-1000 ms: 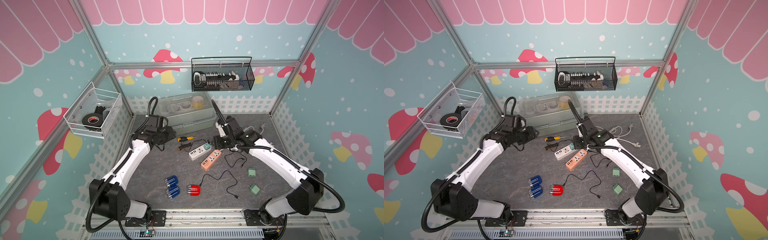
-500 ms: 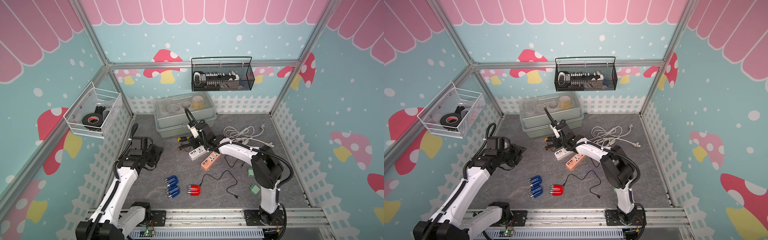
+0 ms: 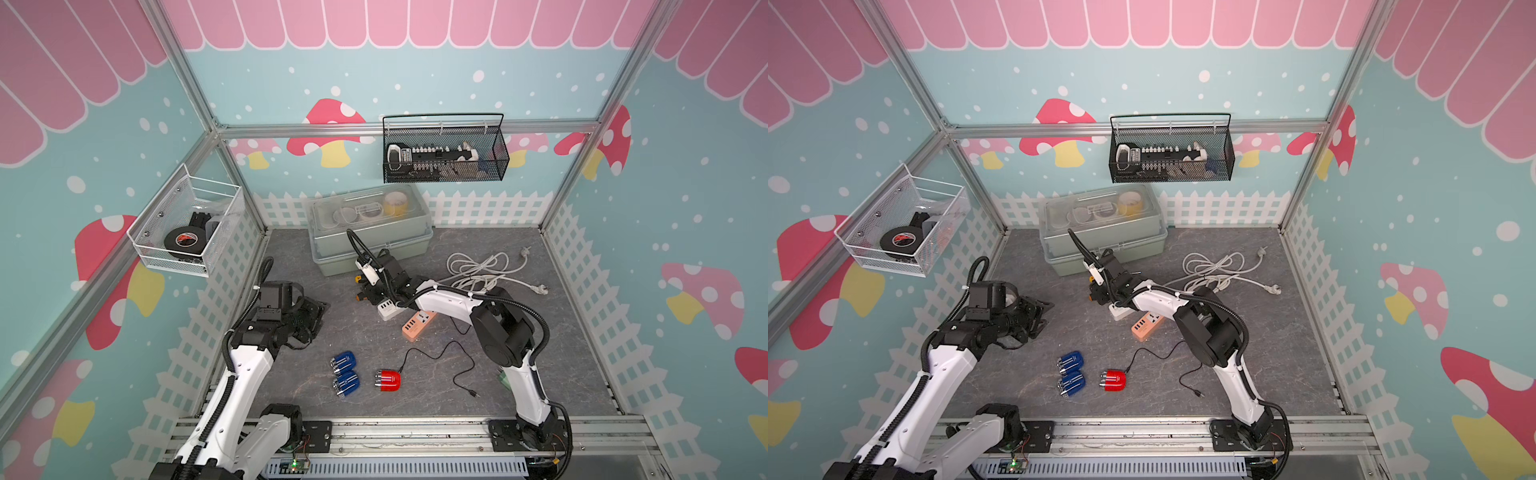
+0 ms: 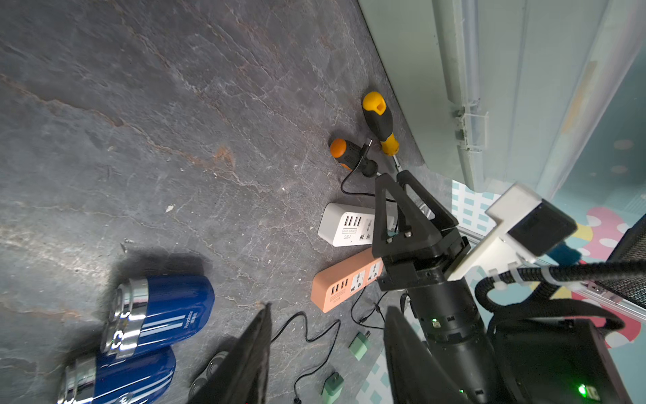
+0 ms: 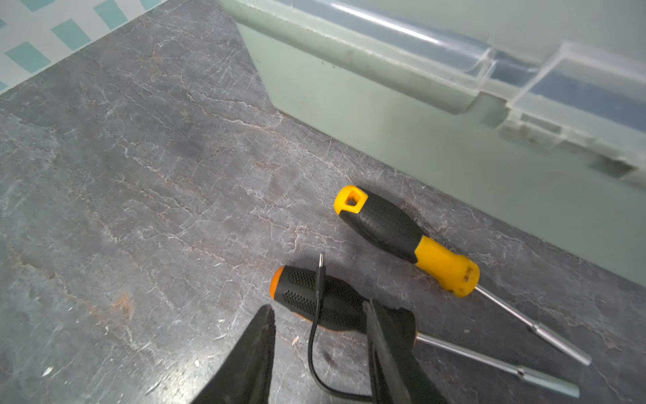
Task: Charge the electric shaver
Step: Pick up the charging cable from the center of the board.
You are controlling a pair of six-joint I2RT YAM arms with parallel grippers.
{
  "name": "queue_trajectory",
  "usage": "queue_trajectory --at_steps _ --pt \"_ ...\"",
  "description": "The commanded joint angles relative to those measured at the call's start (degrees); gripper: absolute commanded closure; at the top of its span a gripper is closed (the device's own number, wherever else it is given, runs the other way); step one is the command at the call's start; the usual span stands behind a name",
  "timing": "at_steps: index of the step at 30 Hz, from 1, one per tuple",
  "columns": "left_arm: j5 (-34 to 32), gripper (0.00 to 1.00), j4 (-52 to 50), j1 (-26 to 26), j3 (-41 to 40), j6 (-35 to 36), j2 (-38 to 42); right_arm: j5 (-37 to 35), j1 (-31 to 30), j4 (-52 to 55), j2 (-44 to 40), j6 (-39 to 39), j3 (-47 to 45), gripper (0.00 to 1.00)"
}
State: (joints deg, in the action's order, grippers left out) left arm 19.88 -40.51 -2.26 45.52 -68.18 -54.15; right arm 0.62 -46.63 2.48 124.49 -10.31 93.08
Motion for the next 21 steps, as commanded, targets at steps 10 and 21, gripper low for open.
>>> queue_trajectory --at_steps 10,21 --pt "1.2 0.51 -0.9 0.4 0.3 0.5 0.5 -1.3 -0.6 4.2 4.8 1.6 5.3 0.58" --pt "1.3 0.51 -0.9 0.4 0.7 0.9 -0.3 -1.8 -0.6 5.3 7.9 0.7 8.1 0.61"
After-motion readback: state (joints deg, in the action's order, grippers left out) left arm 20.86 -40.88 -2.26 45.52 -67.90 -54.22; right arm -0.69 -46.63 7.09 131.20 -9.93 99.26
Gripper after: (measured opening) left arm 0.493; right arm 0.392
